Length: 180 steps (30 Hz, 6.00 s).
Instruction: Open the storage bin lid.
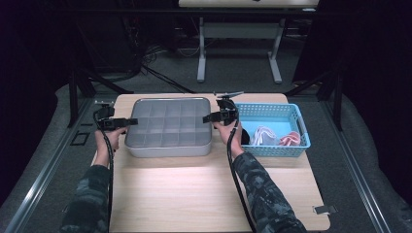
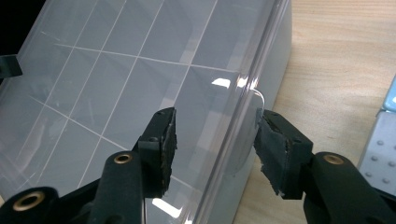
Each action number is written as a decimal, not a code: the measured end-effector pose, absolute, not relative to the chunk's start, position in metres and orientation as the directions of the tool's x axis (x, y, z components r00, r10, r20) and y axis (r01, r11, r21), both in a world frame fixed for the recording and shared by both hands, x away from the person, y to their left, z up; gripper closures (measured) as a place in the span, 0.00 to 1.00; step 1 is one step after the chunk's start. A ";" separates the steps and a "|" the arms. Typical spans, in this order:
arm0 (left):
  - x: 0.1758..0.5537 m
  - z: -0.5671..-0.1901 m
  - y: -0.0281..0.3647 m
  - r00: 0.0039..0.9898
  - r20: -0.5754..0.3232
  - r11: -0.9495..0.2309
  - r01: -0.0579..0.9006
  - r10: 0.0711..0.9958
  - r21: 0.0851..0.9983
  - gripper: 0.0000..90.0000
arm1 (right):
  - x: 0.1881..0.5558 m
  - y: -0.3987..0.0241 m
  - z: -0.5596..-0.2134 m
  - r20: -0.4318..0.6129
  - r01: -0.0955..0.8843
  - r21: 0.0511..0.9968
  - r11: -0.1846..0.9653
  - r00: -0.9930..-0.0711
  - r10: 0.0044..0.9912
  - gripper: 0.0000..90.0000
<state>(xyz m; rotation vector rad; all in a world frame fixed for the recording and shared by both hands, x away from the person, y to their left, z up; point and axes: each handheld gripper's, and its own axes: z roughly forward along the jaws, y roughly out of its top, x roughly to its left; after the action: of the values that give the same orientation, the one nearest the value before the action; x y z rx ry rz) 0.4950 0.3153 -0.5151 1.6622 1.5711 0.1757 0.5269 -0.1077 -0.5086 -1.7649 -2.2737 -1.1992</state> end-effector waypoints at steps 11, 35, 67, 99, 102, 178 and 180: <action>0.494 -0.515 0.315 0.201 -0.426 0.124 0.773 0.882 0.622 0.54 | 0.527 -0.109 -0.510 0.477 0.844 0.535 0.046 -0.347 0.808 0.56; 0.482 -0.505 0.321 0.208 -0.451 0.167 0.733 0.868 0.659 0.60 | 0.519 -0.116 -0.497 0.505 0.813 0.582 0.011 -0.372 0.779 0.65; 0.458 -0.482 0.330 0.224 -0.500 0.232 0.682 0.837 0.694 0.73 | 0.500 -0.133 -0.477 0.571 0.767 0.640 -0.046 -0.434 0.697 0.80; 0.394 -0.429 0.331 0.328 -0.482 0.236 0.571 0.812 0.786 0.77 | 0.446 -0.145 -0.426 0.534 0.670 0.741 -0.042 -0.551 0.641 0.84; 0.384 -0.426 0.331 0.337 -0.480 0.232 0.568 0.810 0.790 0.77 | 0.436 -0.147 -0.423 0.528 0.661 0.749 -0.038 -0.562 0.637 0.84; 0.255 -0.557 0.332 0.236 -0.515 0.149 0.787 0.824 0.599 0.75 | 0.300 -0.144 -0.564 0.598 0.817 0.568 0.096 -0.489 0.635 0.78; 0.255 -0.557 0.331 0.236 -0.505 0.133 0.796 0.830 0.591 0.74 | 0.299 -0.144 -0.565 0.592 0.817 0.567 0.106 -0.493 0.637 0.77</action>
<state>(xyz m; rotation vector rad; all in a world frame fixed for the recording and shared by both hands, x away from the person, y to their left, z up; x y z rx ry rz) 0.2548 0.3311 -0.5574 1.6424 1.5412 0.0497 0.2991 -0.1440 -0.5647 -1.4591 -2.1786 -1.3343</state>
